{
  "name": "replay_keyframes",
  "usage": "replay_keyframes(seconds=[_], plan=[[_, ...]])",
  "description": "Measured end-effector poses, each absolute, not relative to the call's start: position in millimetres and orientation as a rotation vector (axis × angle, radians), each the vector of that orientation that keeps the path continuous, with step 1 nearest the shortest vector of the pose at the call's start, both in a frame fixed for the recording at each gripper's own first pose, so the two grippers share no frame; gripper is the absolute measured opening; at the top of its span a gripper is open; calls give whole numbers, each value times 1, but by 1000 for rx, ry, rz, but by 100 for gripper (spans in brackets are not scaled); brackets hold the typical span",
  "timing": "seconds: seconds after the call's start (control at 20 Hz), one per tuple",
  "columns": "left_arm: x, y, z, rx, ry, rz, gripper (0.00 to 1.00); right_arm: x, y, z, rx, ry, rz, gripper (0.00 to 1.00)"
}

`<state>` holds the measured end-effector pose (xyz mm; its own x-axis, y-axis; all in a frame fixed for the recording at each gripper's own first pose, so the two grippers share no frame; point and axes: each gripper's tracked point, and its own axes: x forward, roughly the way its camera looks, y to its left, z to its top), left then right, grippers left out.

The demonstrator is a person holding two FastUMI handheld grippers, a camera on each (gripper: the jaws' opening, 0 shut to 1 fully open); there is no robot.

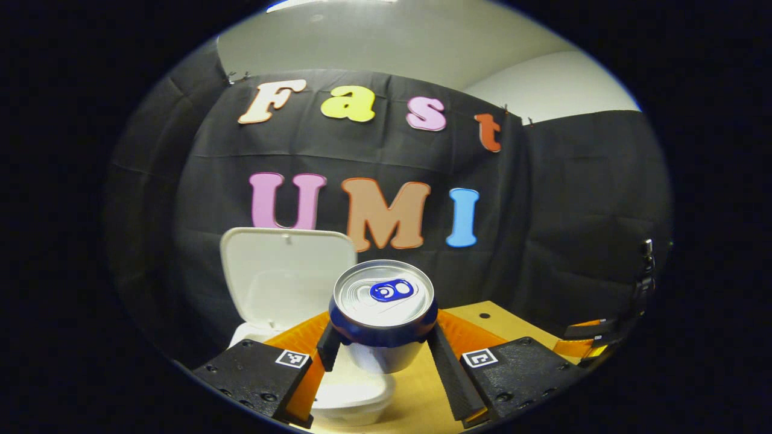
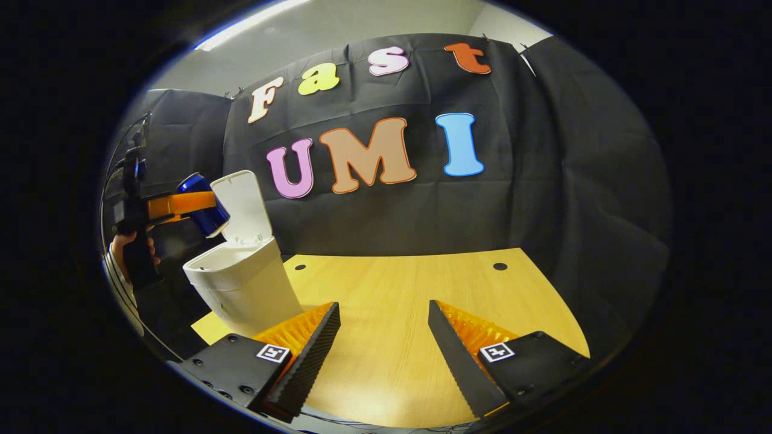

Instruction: Press the lid of the desktop garbage bin to open it, pick up the crumpled paper on the desktop and throw it into the bin, then pick up the pop can on the desktop and drop it into the bin, and finally close the garbage bin lid.

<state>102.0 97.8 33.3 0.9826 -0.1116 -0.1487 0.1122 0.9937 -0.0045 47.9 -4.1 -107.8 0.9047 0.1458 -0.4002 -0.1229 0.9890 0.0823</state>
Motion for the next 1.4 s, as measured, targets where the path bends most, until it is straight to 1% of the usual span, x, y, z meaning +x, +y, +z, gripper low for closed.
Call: replay_keyframes(seconds=[0.15, 0.3, 0.5, 0.7, 0.75, 0.8, 0.85, 1.05, 1.2, 1.4], plan=[[100, 144, 12, 7, 198, -27, 76, 51, 0, -108, 46, 420, 152, 98], [99, 168, -20, -24, 267, 16, 77, 51, -2, -109, 61, 427, 143, 98], [99, 174, -46, -61, 323, 20, 77, 47, -7, -111, 65, 433, 121, 98], [99, 175, -54, -68, 338, 9, 78, 43, -11, -113, 72, 443, 103, 98], [102, 175, -51, -71, 331, 7, 80, 43, -12, -114, 74, 444, 99, 98], [104, 177, -49, -71, 323, 14, 89, 42, -13, -115, 76, 445, 95, 98], [104, 176, -44, -67, 313, 18, 94, 41, -14, -115, 77, 446, 92, 98], [111, 175, -1, -13, 244, 10, 94, 43, -15, -115, 83, 445, 86, 98], [130, 176, 45, 30, 171, 7, 94, 42, -15, -117, 88, 444, 87, 98], [160, 185, 87, 24, 123, 40, 93, 39, -17, -116, 89, 441, 91, 98]])
